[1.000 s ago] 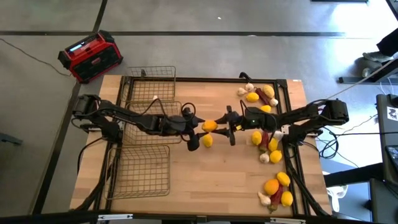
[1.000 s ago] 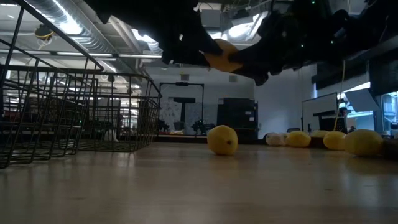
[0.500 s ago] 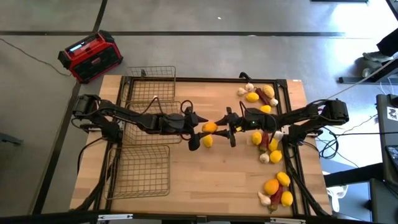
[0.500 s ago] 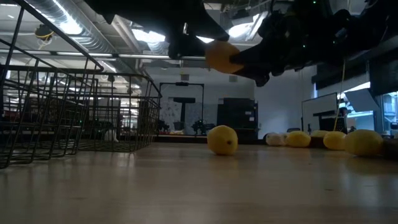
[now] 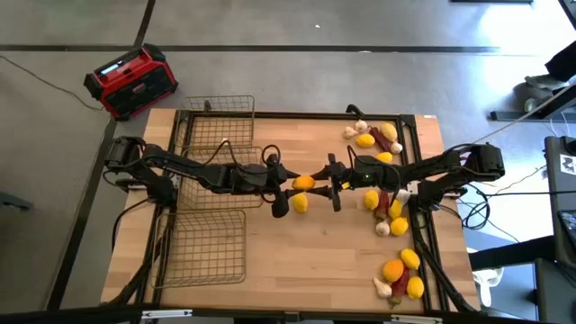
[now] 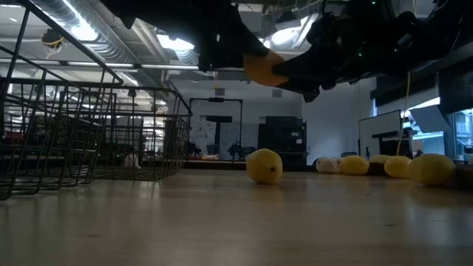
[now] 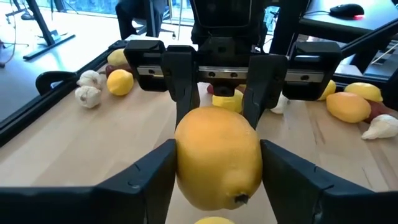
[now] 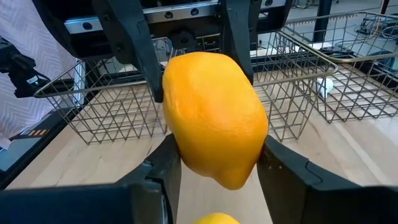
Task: Sort produce into baskets
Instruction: Put the lemon in the middle wire basket
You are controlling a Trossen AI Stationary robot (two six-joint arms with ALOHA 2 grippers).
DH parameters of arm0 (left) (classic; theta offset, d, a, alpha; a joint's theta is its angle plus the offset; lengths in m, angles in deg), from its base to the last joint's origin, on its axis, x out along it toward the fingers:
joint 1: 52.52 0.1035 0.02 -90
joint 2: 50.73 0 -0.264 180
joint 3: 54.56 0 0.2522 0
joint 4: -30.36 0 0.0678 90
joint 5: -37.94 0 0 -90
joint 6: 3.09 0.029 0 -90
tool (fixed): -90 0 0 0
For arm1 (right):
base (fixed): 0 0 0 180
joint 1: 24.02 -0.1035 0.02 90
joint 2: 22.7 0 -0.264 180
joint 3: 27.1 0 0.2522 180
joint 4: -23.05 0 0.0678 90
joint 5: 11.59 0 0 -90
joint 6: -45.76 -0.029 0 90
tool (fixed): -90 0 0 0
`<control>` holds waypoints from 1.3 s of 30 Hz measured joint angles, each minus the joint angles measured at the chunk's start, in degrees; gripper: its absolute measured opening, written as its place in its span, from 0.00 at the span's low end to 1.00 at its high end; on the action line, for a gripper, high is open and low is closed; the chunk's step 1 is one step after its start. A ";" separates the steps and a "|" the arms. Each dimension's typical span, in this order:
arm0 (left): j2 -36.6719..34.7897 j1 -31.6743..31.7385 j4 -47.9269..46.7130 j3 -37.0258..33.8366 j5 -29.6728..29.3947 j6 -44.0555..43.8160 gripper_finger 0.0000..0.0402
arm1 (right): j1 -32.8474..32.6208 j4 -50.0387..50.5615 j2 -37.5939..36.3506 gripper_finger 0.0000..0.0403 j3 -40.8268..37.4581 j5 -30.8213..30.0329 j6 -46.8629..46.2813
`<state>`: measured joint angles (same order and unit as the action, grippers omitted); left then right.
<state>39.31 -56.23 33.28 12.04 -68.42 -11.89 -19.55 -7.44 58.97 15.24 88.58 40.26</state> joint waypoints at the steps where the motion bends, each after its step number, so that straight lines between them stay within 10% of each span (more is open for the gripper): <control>1: 0.00 0.06 0.09 0.00 0.02 -0.03 0.51 | -0.02 0.00 0.00 0.40 0.00 0.00 -0.02; 22: -1.73 0.07 -3.48 0.44 0.44 2.55 0.50 | 0.00 -0.04 -0.04 0.72 0.37 -0.52 -1.81; 39: -20.11 0.00 -26.87 2.34 -3.12 -3.25 0.50 | 0.00 0.39 -0.05 0.74 0.31 -0.07 -1.75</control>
<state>19.19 -56.22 6.41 14.38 -71.55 -15.14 -19.55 -7.05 58.92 15.55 88.52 38.51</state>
